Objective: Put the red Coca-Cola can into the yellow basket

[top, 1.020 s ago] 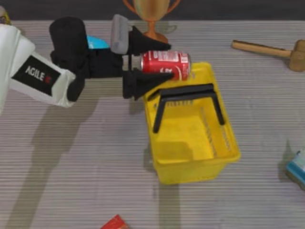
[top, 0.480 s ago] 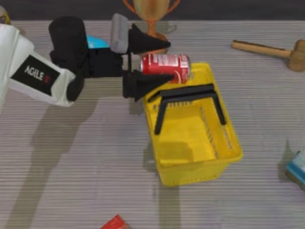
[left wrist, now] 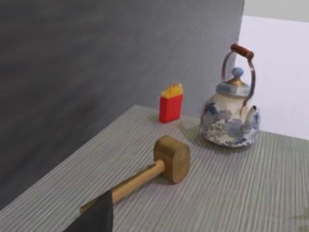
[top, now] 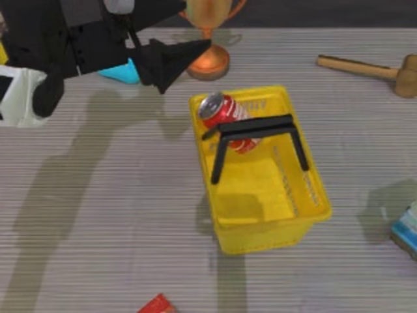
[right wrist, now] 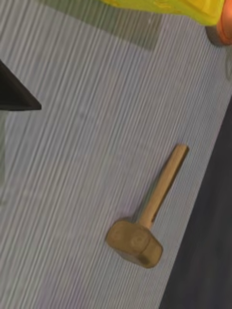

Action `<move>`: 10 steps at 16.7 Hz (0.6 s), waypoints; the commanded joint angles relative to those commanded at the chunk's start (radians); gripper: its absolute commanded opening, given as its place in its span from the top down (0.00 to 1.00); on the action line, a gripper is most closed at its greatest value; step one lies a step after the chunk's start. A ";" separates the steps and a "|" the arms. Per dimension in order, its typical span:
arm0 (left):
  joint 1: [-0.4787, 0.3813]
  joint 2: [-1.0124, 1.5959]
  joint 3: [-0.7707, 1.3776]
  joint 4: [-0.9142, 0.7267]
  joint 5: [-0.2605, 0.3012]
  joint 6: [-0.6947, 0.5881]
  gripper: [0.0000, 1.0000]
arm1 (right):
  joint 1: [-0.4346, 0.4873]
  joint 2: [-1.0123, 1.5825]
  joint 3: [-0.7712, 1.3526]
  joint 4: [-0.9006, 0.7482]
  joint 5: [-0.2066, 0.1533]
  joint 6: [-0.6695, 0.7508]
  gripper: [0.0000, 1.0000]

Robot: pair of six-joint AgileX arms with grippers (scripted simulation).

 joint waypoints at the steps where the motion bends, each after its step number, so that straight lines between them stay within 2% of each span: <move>1: 0.015 -0.087 -0.046 -0.041 -0.050 -0.011 0.00 | 0.026 0.091 0.090 -0.061 0.000 -0.043 0.00; 10: 0.151 -1.076 -0.598 -0.487 -0.566 -0.051 0.00 | 0.291 1.078 1.092 -0.657 -0.003 -0.471 0.00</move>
